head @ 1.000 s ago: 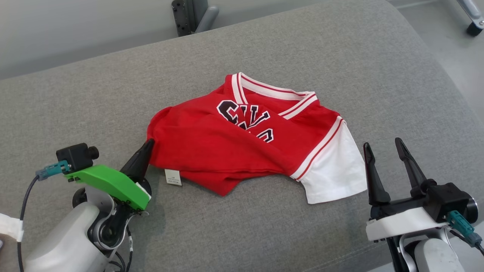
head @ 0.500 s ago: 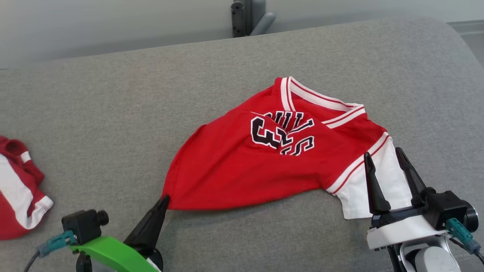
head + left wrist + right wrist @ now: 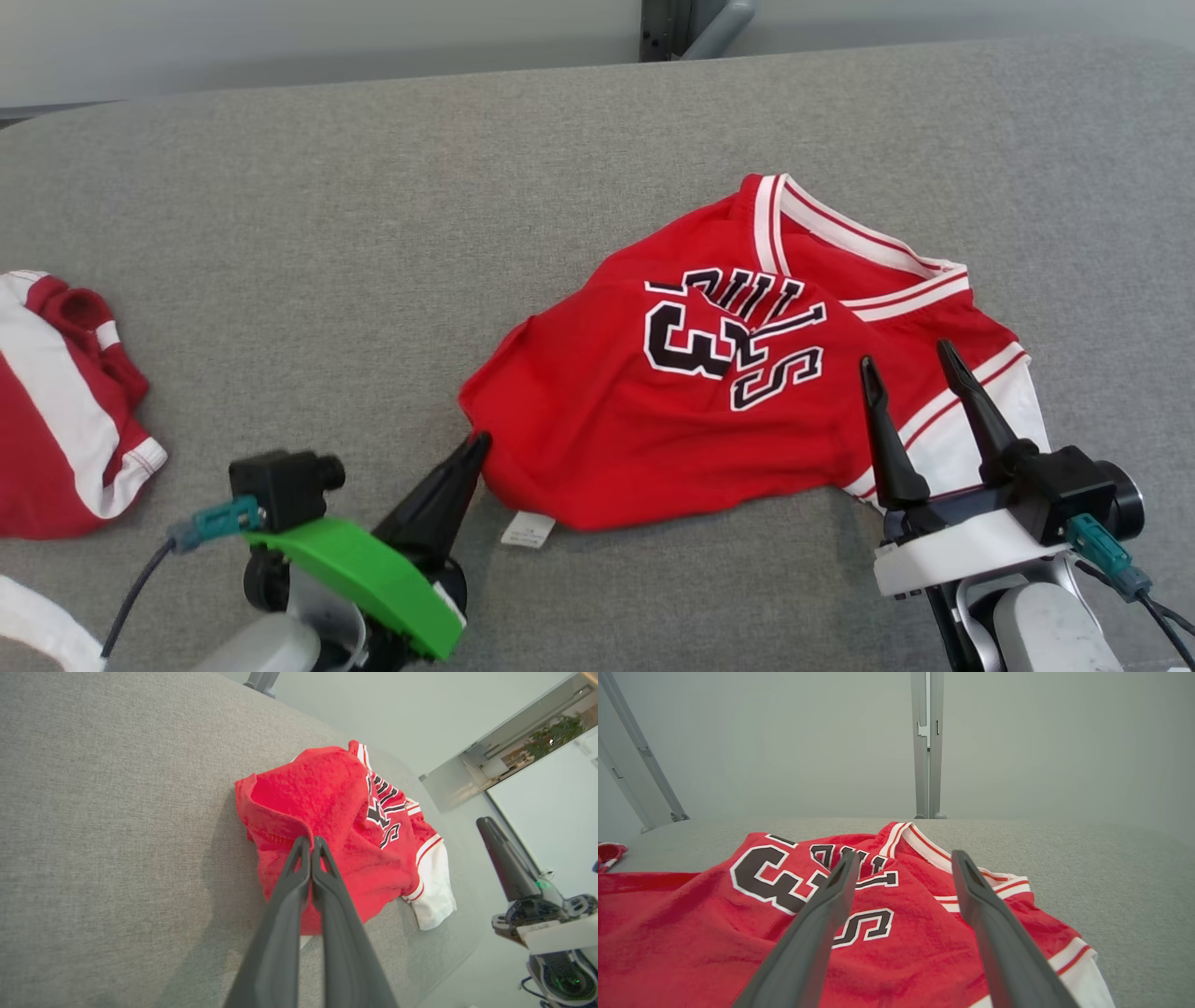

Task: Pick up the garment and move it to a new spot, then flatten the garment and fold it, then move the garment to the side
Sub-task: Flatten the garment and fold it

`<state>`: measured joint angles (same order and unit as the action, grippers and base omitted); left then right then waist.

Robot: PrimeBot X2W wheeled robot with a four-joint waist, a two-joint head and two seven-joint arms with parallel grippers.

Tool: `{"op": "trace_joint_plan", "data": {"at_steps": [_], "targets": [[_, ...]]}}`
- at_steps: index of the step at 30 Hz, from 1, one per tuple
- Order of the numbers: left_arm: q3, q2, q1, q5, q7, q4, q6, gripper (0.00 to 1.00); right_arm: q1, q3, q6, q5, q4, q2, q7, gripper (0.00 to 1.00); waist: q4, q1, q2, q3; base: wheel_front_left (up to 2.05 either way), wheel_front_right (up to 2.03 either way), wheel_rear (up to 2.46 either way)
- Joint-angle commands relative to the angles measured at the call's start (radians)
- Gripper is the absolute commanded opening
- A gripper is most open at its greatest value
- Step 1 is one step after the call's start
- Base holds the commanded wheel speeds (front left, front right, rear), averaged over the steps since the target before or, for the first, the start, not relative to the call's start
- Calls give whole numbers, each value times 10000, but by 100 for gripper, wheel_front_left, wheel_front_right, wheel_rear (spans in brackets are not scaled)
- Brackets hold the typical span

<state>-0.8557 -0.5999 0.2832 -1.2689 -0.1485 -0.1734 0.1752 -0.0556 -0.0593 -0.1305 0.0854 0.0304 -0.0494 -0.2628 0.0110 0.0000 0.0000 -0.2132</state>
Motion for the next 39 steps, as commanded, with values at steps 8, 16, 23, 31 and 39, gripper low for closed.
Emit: {"op": "trace_joint_plan", "data": {"at_steps": [8,16,23,31,39], "targets": [[-65,1152,2010,91,693,3394,-744,0,-289,-40,-4,94,148,-22,-31,100,-1167,0,0,-425,0,0,0],[-81,1742,2498,324,193,6238,-1387,100,-118,52,-6,166,178,-20,-32,100,-1622,0,0,-452,0,0,0],[-49,1863,2291,550,-502,7090,-1805,100,52,201,-6,121,190,-22,-31,100,-1525,0,0,-272,0,0,0],[495,877,1227,477,-987,5988,-1646,100,226,280,-6,76,138,-22,-31,100,-1384,0,0,-43,0,0,0],[478,-167,354,409,-639,5130,-1483,100,218,194,-4,135,119,-22,-31,100,-1488,0,0,-48,0,0,0]]}}
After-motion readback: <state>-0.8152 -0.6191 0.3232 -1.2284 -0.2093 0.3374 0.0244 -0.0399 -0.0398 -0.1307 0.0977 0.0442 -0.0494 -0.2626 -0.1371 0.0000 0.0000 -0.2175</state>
